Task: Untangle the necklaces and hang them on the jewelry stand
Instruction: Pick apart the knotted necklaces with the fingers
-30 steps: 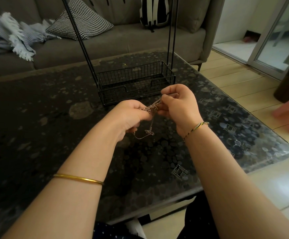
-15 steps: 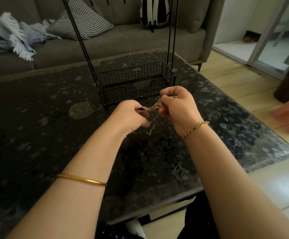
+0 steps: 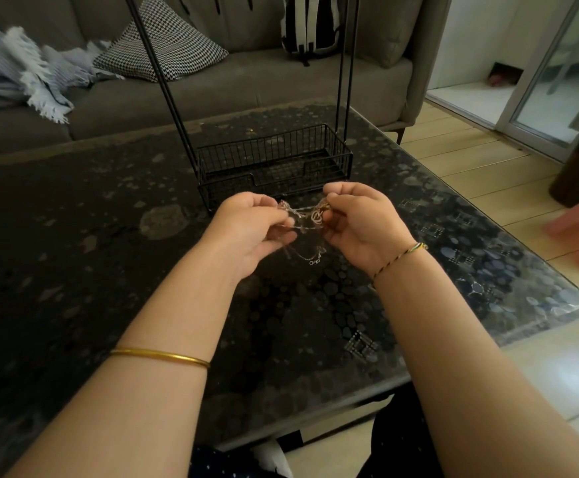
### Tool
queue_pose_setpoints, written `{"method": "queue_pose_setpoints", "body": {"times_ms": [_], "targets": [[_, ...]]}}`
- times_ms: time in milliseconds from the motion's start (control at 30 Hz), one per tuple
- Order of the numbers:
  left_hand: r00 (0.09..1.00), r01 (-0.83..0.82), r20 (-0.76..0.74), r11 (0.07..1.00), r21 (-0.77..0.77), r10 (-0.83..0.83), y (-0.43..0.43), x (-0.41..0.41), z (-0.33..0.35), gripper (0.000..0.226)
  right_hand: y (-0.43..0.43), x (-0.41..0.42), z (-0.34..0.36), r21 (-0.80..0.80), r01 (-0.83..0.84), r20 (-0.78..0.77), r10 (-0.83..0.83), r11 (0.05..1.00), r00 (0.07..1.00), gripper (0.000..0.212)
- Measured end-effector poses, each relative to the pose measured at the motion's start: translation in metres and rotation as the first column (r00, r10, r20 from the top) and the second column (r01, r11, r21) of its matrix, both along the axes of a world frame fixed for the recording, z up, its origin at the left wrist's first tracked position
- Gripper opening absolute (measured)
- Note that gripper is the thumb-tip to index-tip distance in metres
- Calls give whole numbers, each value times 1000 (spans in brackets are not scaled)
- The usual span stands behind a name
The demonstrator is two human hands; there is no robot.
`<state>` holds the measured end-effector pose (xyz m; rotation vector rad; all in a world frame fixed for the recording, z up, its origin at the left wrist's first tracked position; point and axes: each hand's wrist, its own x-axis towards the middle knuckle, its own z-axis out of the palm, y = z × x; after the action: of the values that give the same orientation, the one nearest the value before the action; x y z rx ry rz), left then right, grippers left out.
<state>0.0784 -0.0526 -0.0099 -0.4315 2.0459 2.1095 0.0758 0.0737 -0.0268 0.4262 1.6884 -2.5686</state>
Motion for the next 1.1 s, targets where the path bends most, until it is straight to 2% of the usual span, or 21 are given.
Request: {"method": "queue_pose_setpoints", "body": {"times_ms": [67, 133, 167, 267, 367, 500, 633, 733, 767, 800, 867, 900, 1000, 1100], "targets": [[998, -63, 11, 987, 145, 62, 2, 0, 2, 19, -1, 1, 1, -41, 7, 16, -7, 999, 1000, 22], [995, -99, 35, 978, 184, 94, 1, 0, 5, 16, -1, 2, 1, -85, 16, 44, -12, 996, 999, 21], [995, -95, 41, 985, 145, 90, 1, 1, 5, 14, 0, 2, 1, -121, 23, 62, -16, 992, 998, 20], [1000, -26, 6, 990, -137, 27, -1, 1, 2, 6, 2, 1, 2, -243, 60, 128, -30, 968, 991, 16], [996, 24, -70, 927, -373, -54, -2, 0, -2, 5, 4, 1, 4, -363, 83, 171, -21, 928, 985, 10], [980, 64, -122, 826, -560, -158, 0, 0, -6, 18, 3, 1, 4, -348, 67, 133, -22, 935, 991, 27], [976, 77, -115, 782, -618, -187, 0, -2, -10, 26, 2, 3, 2, -168, 68, 49, -61, 983, 997, 28], [976, 67, -126, 792, -607, -180, 2, -5, -11, 27, 1, 3, -3, 142, 65, -61, -57, 988, 996, 29], [977, 69, -120, 789, -610, -178, 2, -5, -11, 28, 1, 3, -4, 301, 66, -102, -37, 951, 994, 30], [979, 72, -108, 787, -613, -173, 2, -6, -12, 29, 2, 2, -6, 480, 77, -142, -9, 874, 990, 32], [986, 74, -79, 808, -585, -147, 1, -6, -11, 31, 2, 0, -7, 757, 86, -192, 94, 647, 977, 37], [990, 67, -69, 828, -556, -127, 0, -6, -10, 32, 2, 0, -7, 825, 64, -183, 159, 561, 970, 37], [997, 45, -40, 877, -479, -73, -2, -5, -8, 31, -2, 1, -9, 911, 23, -154, 288, 412, 945, 26], [998, 40, -16, 872, -488, -55, -1, -6, -9, 27, -6, 2, -9, 928, 60, -178, 299, 367, 938, 24]]}}
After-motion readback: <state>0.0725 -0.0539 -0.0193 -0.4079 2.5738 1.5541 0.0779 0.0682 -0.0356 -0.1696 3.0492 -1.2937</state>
